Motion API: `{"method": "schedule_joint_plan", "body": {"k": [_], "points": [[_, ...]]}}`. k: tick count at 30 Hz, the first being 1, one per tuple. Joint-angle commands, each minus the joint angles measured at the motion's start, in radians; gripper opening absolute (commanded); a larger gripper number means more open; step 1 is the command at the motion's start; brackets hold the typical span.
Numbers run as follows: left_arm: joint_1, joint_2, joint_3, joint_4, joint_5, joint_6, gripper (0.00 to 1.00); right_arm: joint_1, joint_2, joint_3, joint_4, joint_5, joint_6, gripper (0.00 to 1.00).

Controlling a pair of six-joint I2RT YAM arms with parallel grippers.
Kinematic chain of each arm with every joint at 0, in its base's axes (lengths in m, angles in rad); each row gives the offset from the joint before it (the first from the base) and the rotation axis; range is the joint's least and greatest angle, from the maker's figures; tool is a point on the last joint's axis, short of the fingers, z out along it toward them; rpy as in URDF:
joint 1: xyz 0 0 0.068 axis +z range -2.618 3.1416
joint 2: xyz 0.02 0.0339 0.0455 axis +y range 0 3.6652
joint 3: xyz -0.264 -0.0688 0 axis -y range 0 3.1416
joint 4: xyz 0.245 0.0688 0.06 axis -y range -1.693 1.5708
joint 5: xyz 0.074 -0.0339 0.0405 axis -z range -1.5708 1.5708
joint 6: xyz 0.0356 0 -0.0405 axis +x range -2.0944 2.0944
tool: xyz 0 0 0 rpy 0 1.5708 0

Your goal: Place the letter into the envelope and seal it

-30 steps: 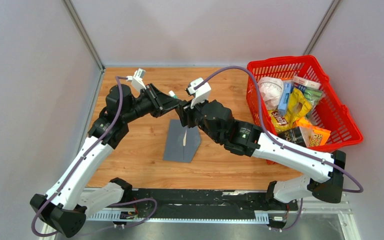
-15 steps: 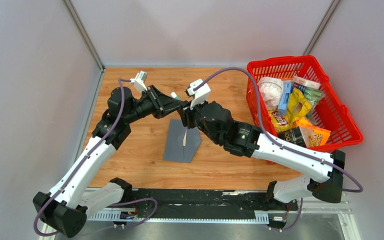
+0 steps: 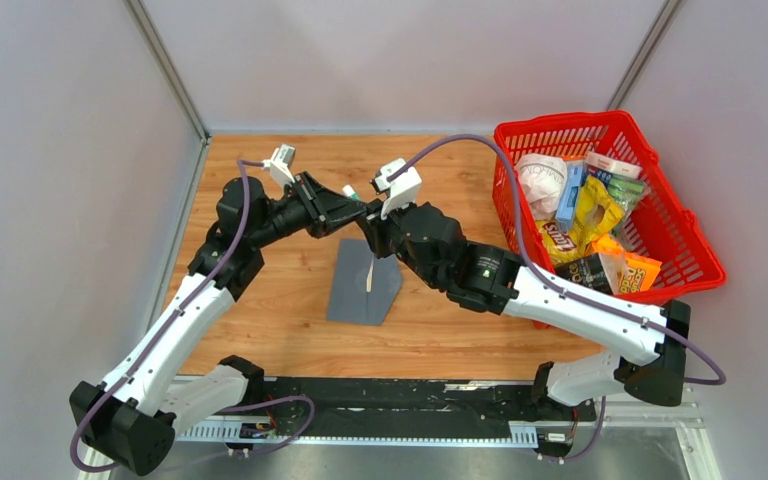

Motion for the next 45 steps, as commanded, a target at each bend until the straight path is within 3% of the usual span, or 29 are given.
{"method": "schedule_joint_plan", "body": {"k": [1,7,11,20,26,32,39,42,45], "points": [[0.000,-0.003,0.027,0.023,0.065,0.037,0.03,-0.011,-0.003,0.088,-0.082,0.022,0.033,0.00],[0.000,-0.003,0.021,-0.040,0.058,0.124,0.39,-0.016,-0.006,0.140,-0.219,0.020,0.072,0.00],[0.000,0.000,0.032,-0.079,0.050,0.195,0.49,-0.027,-0.006,0.162,-0.305,-0.003,0.097,0.00],[0.000,-0.032,0.083,-0.251,-0.011,0.423,0.51,-0.135,-0.012,0.197,-0.455,-0.171,0.155,0.00],[-0.038,-0.122,0.130,-0.415,-0.134,0.878,0.49,-0.231,0.008,0.248,-0.593,-0.354,0.180,0.00],[-0.265,-0.225,0.049,-0.365,-0.376,1.223,0.51,-0.257,0.047,0.352,-0.757,-0.475,0.180,0.00],[-0.627,-0.315,-0.182,-0.051,-0.619,1.716,0.55,-0.313,0.046,0.372,-0.895,-0.636,0.191,0.00],[-0.724,-0.293,-0.222,0.003,-0.691,1.944,0.57,-0.330,0.032,0.346,-0.928,-0.687,0.194,0.00],[-0.772,-0.244,-0.230,0.029,-0.723,2.023,0.58,-0.335,0.022,0.322,-0.944,-0.727,0.194,0.00]]}}
